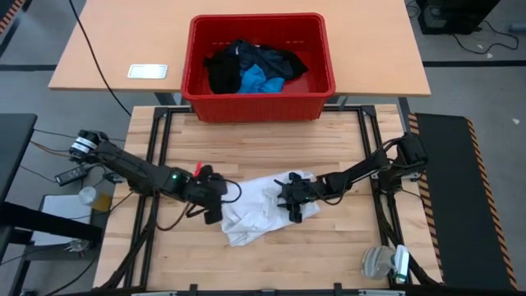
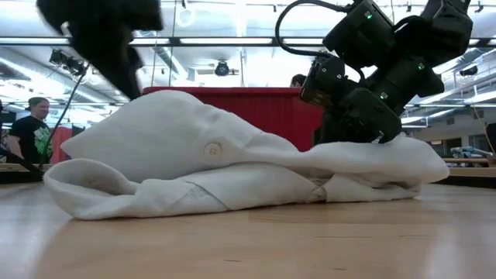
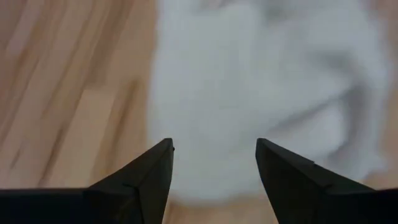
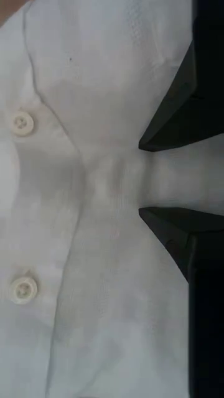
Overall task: Fold laundry
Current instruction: Fold the white polo
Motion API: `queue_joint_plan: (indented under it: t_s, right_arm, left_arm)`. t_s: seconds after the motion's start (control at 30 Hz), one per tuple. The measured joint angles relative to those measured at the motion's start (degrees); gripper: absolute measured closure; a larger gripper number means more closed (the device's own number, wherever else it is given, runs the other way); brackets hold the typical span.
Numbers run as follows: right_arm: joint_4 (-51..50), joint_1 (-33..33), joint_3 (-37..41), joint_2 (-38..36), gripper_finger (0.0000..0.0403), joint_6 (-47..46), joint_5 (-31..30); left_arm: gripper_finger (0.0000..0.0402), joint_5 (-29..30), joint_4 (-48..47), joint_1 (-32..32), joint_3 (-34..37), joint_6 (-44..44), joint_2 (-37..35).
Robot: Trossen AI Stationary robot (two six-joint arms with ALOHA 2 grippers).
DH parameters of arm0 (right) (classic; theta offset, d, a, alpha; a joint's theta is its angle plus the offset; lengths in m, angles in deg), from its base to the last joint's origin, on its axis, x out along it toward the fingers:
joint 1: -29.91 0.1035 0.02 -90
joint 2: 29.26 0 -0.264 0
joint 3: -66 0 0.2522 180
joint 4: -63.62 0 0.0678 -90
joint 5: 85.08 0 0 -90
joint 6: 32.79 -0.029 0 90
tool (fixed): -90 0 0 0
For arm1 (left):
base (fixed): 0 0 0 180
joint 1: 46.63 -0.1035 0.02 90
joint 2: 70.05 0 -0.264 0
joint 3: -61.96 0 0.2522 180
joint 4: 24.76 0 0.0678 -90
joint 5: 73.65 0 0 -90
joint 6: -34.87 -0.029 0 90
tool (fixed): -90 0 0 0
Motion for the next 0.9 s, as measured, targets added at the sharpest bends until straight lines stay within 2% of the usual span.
queue_joint_plan:
  t_s: [0.1,0.2,0.43,0.5,0.7,0.9]
  right_arm:
    - [0.39,-0.14,0.02,-0.17,0.0237,0.07,-0.03]
    - [1.45,-0.66,0.04,-0.17,0.0237,0.11,-0.02]
    - [1.99,-1.56,0.04,-0.19,0.0237,-0.15,0.19]
    - [2.05,-1.64,0.04,-0.19,0.0237,-0.15,0.17]
    - [1.28,-1.66,0.04,-0.22,0.0237,-0.02,0.19]
    - [0.91,-1.71,0.00,-0.30,0.0237,0.33,0.20]
  left_arm:
    - [0.0169,-3.45,8.91,-0.76,-0.04,-4.51,2.79]
    - [0.0169,-4.43,14.39,-1.48,0.00,-7.03,6.33]
    - [0.0169,-13.33,18.51,0.59,-0.78,-9.64,13.10]
    - [0.0169,-13.61,19.01,2.14,-0.96,-9.82,15.12]
    - [0.0169,-14.72,16.24,4.18,-0.94,-9.03,20.25]
    - [0.0169,-20.20,3.89,5.04,-2.75,-4.50,14.17]
